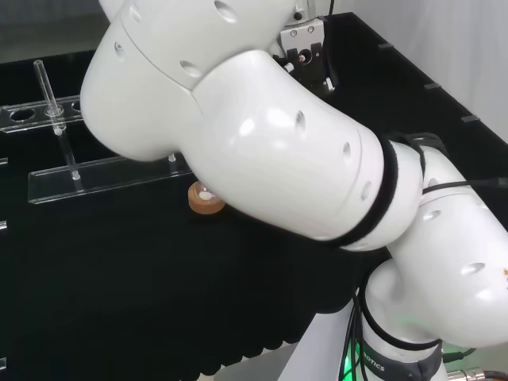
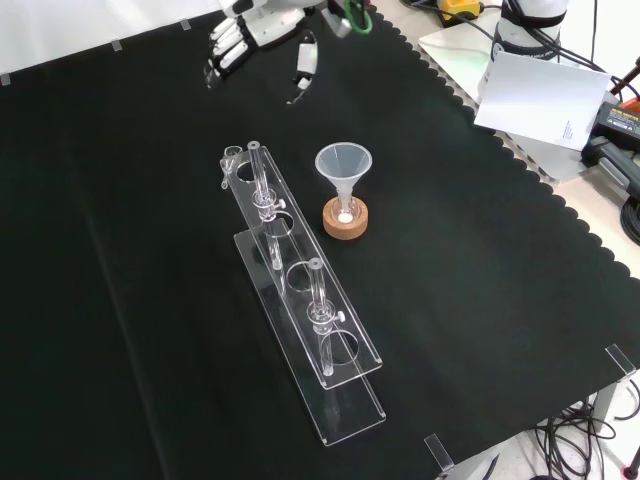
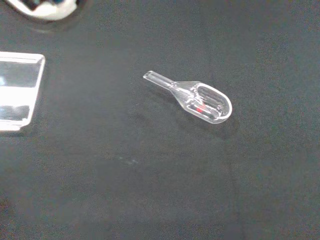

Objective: Remove the funnel from the round-bottom flask.

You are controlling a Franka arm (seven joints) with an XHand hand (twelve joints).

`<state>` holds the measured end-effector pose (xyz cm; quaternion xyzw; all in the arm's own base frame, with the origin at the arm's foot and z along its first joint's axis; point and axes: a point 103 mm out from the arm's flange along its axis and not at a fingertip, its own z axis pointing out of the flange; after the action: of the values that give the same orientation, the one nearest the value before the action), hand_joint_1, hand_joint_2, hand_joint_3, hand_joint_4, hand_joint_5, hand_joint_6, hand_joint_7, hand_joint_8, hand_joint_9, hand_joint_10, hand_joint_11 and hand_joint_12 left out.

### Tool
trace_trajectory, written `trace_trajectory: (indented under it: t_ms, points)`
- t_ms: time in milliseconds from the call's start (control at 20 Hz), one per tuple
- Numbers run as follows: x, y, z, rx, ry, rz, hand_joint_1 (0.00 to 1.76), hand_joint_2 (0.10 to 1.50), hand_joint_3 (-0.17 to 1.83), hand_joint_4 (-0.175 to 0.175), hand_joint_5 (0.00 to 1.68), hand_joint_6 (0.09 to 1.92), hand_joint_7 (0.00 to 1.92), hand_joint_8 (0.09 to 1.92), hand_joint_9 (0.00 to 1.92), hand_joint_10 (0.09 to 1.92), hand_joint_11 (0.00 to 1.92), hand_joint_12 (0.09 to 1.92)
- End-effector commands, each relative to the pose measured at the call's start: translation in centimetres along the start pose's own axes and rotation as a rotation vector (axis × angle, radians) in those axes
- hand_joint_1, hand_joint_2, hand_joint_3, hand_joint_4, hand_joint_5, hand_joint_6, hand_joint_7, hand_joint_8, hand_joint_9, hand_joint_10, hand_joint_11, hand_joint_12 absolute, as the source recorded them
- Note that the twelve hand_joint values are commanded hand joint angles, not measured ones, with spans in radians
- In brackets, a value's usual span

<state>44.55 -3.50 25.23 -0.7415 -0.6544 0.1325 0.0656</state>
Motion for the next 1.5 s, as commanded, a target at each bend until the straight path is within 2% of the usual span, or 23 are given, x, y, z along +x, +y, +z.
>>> trace_trajectory:
  t_ms: [50,400,600,850,1000,1200,1500]
  points:
    - [0.2,-5.7,-1.0,0.009,0.031,0.032,0.72,0.64,0.49,-0.021,0.31,0.09,0.13,0.65,0.32,0.70,0.19,1.38]
    - [1.4,-9.6,-0.9,0.007,0.060,0.023,0.71,0.64,0.48,-0.016,0.32,0.09,0.14,0.66,0.34,0.70,0.19,1.39]
    - [3.4,-11.5,-0.5,0.029,0.090,-0.015,0.67,0.64,0.48,-0.010,0.33,0.09,0.17,0.67,0.39,0.71,0.24,1.39]
    - [6.4,-12.9,0.2,0.067,0.096,-0.056,0.59,0.63,0.45,-0.015,0.30,0.09,0.15,0.67,0.39,0.70,0.26,1.41]
    - [7.9,-12.8,1.0,0.093,0.099,-0.076,0.57,0.63,0.43,-0.022,0.28,0.09,0.13,0.67,0.37,0.70,0.26,1.43]
    - [10.2,-11.6,2.0,0.116,0.091,-0.125,0.56,0.64,0.38,-0.027,0.22,0.09,0.04,0.69,0.28,0.74,0.23,1.46]
    - [12.8,-10.1,2.2,0.141,0.068,-0.175,0.55,0.65,0.29,-0.020,0.06,0.09,0.00,0.41,0.07,0.83,0.16,1.52]
